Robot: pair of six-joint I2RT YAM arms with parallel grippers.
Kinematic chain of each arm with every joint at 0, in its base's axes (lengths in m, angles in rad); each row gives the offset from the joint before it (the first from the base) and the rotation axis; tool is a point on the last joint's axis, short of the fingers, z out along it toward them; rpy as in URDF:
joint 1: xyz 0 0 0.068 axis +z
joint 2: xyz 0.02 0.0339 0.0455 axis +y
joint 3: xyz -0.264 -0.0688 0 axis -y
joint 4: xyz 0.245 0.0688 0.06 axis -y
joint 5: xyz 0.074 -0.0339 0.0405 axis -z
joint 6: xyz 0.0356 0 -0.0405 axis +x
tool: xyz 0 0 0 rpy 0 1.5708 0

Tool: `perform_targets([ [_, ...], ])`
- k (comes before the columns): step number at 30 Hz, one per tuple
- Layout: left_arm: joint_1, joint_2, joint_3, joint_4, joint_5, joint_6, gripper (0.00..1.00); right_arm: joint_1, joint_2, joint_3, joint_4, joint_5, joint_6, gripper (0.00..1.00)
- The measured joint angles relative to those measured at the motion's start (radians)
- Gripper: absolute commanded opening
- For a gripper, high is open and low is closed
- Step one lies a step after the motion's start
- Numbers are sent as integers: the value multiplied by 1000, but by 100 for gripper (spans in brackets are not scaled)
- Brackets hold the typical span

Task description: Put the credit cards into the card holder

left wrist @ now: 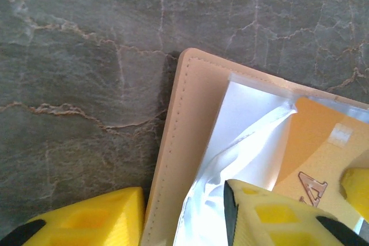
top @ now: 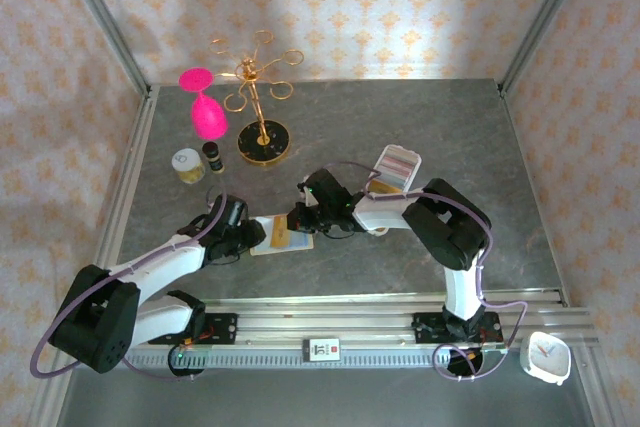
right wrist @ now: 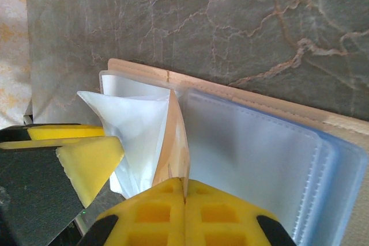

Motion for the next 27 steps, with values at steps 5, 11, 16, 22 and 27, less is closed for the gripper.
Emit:
perform_targets([
  [5, 10, 10, 4, 3, 11, -4, 43, 0, -1, -3, -6, 3, -7, 0],
  [11, 23, 21, 14, -8, 22, -8, 41, -3, -16, -23, -5, 32, -6, 0],
  [16, 39, 27, 17, -9, 35, -8, 41, -6, -16, -23, -5, 37, -8, 0],
  [22, 45, 51, 24, -18, 36, -7, 34, -6, -16, -21, -11, 36, -28, 0],
  [27, 47, 65, 29, -24, 36, -3, 31, -5, -15, -18, -14, 31, -40, 0],
])
